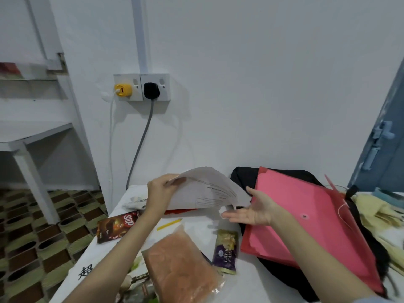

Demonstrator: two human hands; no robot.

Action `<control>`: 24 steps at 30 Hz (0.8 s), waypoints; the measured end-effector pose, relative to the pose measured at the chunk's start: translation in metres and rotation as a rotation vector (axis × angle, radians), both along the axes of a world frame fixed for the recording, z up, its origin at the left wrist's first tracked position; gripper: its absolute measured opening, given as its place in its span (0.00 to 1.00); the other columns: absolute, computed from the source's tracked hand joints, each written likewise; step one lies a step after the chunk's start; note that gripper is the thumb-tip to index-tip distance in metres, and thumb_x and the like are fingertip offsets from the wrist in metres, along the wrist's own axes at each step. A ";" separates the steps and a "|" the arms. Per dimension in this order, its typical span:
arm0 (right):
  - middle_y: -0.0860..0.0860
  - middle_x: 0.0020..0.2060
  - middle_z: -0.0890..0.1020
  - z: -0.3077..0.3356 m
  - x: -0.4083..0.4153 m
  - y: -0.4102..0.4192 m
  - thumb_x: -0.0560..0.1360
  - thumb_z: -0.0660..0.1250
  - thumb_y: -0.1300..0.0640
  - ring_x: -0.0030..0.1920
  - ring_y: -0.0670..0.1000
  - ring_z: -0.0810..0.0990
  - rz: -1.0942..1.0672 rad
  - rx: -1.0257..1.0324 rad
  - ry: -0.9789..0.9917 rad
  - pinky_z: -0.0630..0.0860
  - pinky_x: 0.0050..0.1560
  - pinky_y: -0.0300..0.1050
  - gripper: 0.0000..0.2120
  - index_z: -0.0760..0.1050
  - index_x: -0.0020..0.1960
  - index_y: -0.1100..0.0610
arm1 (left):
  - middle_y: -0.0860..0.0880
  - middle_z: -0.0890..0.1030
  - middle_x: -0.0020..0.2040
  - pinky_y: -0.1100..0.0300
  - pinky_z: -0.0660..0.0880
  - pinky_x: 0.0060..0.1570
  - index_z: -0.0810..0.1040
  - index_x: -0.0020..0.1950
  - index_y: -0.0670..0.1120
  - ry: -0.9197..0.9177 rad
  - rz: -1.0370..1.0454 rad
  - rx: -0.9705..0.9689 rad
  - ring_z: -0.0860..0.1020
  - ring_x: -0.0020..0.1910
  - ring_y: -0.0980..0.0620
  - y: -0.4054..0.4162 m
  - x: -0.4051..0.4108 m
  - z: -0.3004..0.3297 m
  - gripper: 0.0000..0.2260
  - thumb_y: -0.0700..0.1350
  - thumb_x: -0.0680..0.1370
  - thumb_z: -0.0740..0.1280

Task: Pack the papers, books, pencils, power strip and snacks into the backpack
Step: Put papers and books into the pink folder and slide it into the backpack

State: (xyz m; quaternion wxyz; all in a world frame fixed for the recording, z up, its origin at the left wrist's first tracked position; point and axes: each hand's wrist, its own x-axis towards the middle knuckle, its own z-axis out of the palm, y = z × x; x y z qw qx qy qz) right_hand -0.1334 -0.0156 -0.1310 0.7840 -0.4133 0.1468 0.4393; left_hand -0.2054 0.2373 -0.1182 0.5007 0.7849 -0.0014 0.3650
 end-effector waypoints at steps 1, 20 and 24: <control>0.73 0.52 0.75 0.004 -0.002 0.004 0.75 0.63 0.47 0.41 0.76 0.79 0.031 -0.010 -0.031 0.76 0.30 0.69 0.31 0.63 0.67 0.69 | 0.59 0.82 0.37 0.77 0.69 0.40 0.84 0.45 0.39 0.002 -0.013 -0.016 0.76 0.37 0.74 0.000 0.000 0.004 0.06 0.32 0.71 0.69; 0.67 0.42 0.83 0.074 -0.016 0.024 0.80 0.53 0.66 0.33 0.57 0.85 0.343 -0.123 -0.373 0.79 0.25 0.41 0.14 0.75 0.54 0.70 | 0.51 0.82 0.42 0.62 0.70 0.47 0.82 0.33 0.47 -0.127 -0.333 -0.519 0.77 0.44 0.53 0.012 -0.031 0.099 0.12 0.39 0.66 0.59; 0.58 0.42 0.83 0.094 -0.018 0.034 0.75 0.57 0.70 0.31 0.49 0.84 0.271 -0.211 -0.537 0.79 0.27 0.40 0.20 0.69 0.67 0.65 | 0.48 0.82 0.53 0.59 0.67 0.59 0.84 0.32 0.47 -0.151 -0.622 -0.578 0.75 0.61 0.50 0.041 -0.063 0.106 0.09 0.44 0.61 0.64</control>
